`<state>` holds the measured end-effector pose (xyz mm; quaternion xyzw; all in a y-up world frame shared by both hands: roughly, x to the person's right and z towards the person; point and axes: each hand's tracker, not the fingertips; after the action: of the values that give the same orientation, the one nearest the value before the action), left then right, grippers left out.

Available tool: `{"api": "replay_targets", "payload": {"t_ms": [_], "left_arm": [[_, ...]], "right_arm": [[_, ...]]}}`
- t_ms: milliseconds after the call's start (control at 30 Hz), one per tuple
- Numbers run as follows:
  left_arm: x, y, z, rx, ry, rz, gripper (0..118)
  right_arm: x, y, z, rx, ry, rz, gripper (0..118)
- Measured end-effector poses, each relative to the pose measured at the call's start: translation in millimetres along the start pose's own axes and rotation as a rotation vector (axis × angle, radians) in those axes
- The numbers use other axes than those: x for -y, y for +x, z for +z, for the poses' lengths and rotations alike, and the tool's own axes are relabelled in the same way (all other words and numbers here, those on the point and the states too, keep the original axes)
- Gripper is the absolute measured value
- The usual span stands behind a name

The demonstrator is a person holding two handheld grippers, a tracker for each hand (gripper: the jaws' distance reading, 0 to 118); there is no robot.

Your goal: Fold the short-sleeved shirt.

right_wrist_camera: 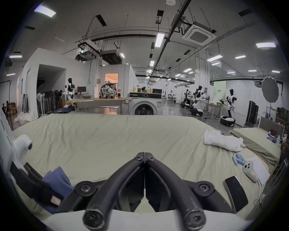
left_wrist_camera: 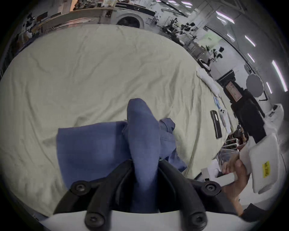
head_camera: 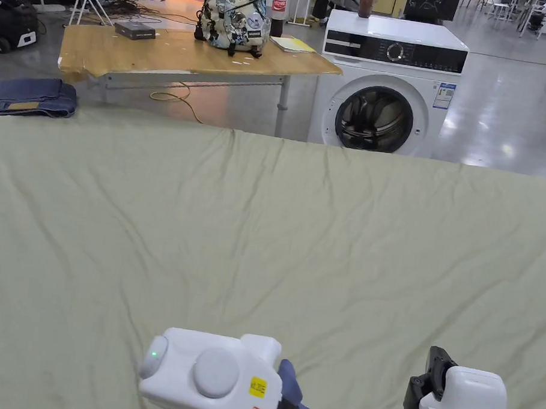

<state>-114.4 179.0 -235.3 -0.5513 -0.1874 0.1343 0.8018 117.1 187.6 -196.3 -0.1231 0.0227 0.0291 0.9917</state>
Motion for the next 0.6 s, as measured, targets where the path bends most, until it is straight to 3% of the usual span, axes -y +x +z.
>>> {"api": "replay_targets", "payload": {"t_ms": [200, 267, 333, 433, 600], "left_arm": [[-2, 18, -16, -0.011, -0.020, -0.010, 8], [-3, 16, -23, -0.021, -0.023, -0.009, 26], [-3, 15, -22, 0.022, -0.021, 0.017, 31], [0, 17, -6, 0.093, -0.006, 0.026, 69], [-4, 11, 23, 0.162, 0.078, 0.046, 69]], "right_arm": [[2, 4, 1, 0.010, -0.010, -0.003, 0], [3, 4, 1, 0.013, -0.013, -0.005, 0], [5, 4, 0, 0.011, -0.018, -0.004, 0], [5, 4, 1, 0.010, -0.020, 0.001, 0], [4, 4, 3, 0.011, -0.019, -0.003, 0]]}}
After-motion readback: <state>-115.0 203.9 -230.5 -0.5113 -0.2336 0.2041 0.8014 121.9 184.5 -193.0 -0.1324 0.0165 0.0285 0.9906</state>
